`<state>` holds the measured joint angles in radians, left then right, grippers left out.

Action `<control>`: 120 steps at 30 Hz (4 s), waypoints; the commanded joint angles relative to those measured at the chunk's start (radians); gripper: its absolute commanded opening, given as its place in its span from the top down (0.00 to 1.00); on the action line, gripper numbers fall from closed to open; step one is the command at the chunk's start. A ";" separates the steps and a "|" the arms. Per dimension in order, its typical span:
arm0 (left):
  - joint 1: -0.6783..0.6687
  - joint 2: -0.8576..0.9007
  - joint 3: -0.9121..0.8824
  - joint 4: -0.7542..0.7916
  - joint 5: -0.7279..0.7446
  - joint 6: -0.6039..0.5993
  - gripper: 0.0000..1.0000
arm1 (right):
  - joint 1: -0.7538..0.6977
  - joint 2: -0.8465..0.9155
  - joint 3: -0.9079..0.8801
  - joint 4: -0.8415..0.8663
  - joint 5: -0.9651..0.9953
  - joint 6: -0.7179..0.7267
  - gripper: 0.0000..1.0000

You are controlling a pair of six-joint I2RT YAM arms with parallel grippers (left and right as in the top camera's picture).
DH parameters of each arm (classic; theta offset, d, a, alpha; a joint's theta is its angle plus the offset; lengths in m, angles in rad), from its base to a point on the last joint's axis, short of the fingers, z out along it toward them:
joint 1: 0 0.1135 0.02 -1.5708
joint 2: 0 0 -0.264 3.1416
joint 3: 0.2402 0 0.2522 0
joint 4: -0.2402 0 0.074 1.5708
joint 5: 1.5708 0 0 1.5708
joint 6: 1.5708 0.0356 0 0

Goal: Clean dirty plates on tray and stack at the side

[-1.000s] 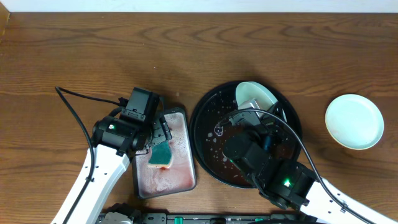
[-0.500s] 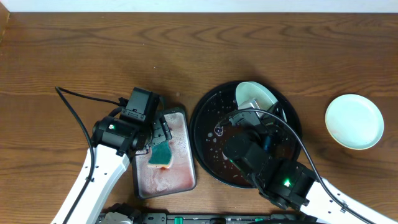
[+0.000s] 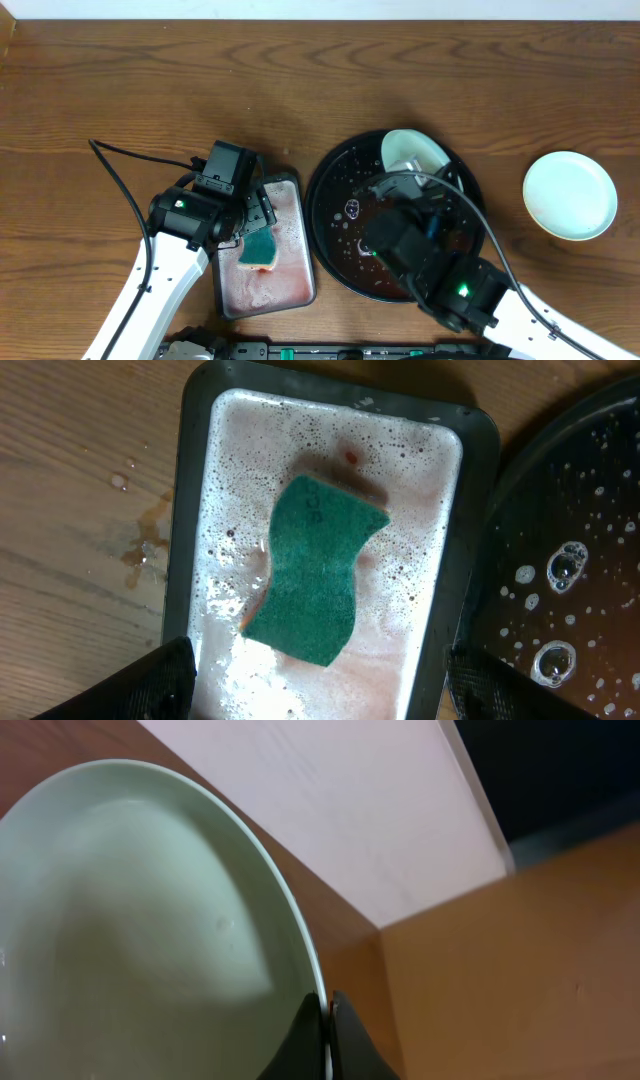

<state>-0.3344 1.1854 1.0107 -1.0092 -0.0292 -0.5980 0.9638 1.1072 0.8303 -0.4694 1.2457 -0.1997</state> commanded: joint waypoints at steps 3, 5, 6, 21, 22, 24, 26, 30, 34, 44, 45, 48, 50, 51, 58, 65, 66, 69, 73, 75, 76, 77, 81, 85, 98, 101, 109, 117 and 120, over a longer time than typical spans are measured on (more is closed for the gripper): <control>0.005 -0.002 0.010 -0.002 -0.004 0.007 0.19 | -0.211 -0.011 0.013 -0.047 -0.225 0.212 0.99; 0.005 -0.002 0.010 -0.002 -0.004 0.007 0.19 | -0.349 -0.012 0.013 -0.058 -0.425 0.268 0.99; 0.005 -0.002 0.010 -0.002 -0.004 0.007 0.19 | -0.405 -0.015 0.014 -0.058 -0.517 0.278 0.99; 0.005 -0.002 0.010 -0.002 -0.004 0.007 0.19 | -1.399 0.040 0.025 -0.022 -1.333 0.444 0.99; 0.005 -0.002 0.010 -0.002 -0.004 0.007 0.19 | -1.454 0.068 0.025 -0.011 -1.333 0.465 0.99; 0.005 -0.002 0.010 -0.002 -0.004 0.007 0.19 | -1.539 0.126 0.025 0.013 -1.333 0.496 0.99; 0.005 -0.002 0.010 -0.002 -0.004 0.007 0.19 | -1.627 0.213 0.025 0.041 -1.334 0.531 0.99; 0.005 -0.002 0.010 -0.002 -0.004 0.007 0.19 | -1.720 0.341 0.025 0.063 -1.334 0.599 0.99; 0.005 -0.002 0.010 -0.002 -0.004 0.007 0.19 | -1.772 0.398 0.026 0.098 -1.363 0.609 0.90; 0.005 -0.002 0.010 -0.002 -0.004 0.007 0.19 | -1.640 0.156 0.160 -0.055 -1.860 0.481 0.45; 0.005 -0.002 0.010 -0.002 -0.004 0.007 0.19 | -1.566 0.078 0.164 -0.103 -1.885 0.439 0.45; 0.005 -0.002 0.010 -0.002 -0.004 0.007 0.19 | -1.405 -0.056 0.164 -0.192 -1.902 0.375 0.44; 0.005 -0.002 0.010 -0.002 -0.004 0.007 0.19 | -1.283 -0.139 0.164 -0.241 -1.901 0.358 0.42; 0.005 -0.002 0.010 -0.002 -0.004 0.007 0.19 | -1.231 -0.170 0.164 -0.256 -1.900 0.358 0.41; 0.005 -0.002 0.010 -0.002 -0.004 0.007 0.19 | -0.937 -0.333 0.164 -0.275 -1.909 0.404 0.01; 0.005 -0.002 0.010 -0.002 -0.004 0.007 0.19 | -0.881 -0.372 0.164 -0.335 -1.886 0.393 0.01; 0.005 -0.002 0.010 -0.002 -0.004 0.007 0.19 | -0.883 -0.373 0.164 -0.336 -1.875 0.384 0.01; 0.005 -0.002 0.010 -0.002 -0.004 0.007 0.19 | -0.887 -0.374 0.164 -0.334 -1.871 0.324 0.01; 0.005 -0.002 0.010 -0.002 -0.004 0.007 0.19 | -0.878 -0.413 0.143 -0.328 -1.801 0.232 0.01; 0.005 -0.002 0.010 -0.002 -0.004 0.007 0.19 | -0.877 -0.459 0.102 -0.293 -1.728 0.232 0.01; 0.005 -0.002 0.010 -0.002 -0.004 0.007 0.19 | -0.877 -0.490 0.065 -0.258 -1.693 0.232 0.01; 0.005 -0.002 0.010 -0.002 -0.004 0.007 0.19 | -0.877 -0.523 0.020 -0.214 -1.664 0.232 0.01; 0.005 -0.002 0.010 -0.002 -0.004 0.007 0.19 | -0.879 -0.682 -0.205 -0.008 -1.592 0.232 0.01; 0.005 -0.002 0.010 -0.002 -0.004 0.007 0.19 | -0.881 -0.852 -0.411 0.150 -1.560 0.231 0.01; 0.005 -0.002 0.010 -0.002 -0.004 0.007 0.19 | -0.893 -1.102 -0.783 0.451 -1.349 0.232 0.01; 0.005 -0.002 0.010 -0.002 -0.004 0.007 0.19 | -0.893 -1.102 -0.825 0.502 -1.347 0.228 0.01; 0.005 -0.002 0.010 -0.002 -0.004 0.007 0.19 | -0.893 -1.102 -0.825 0.450 -1.347 0.228 0.01; 0.005 -0.002 0.010 -0.002 -0.004 0.007 0.19 | -0.893 -1.096 -0.825 0.403 -1.347 0.228 0.01; 0.005 -0.002 0.010 -0.002 -0.004 0.007 0.19 | -0.893 -1.096 -0.825 0.403 -1.347 0.228 0.01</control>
<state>-0.3344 1.1854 1.0107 -1.0096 -0.0292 -0.5980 0.0769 0.0128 0.0067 -0.0620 -0.1108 0.0402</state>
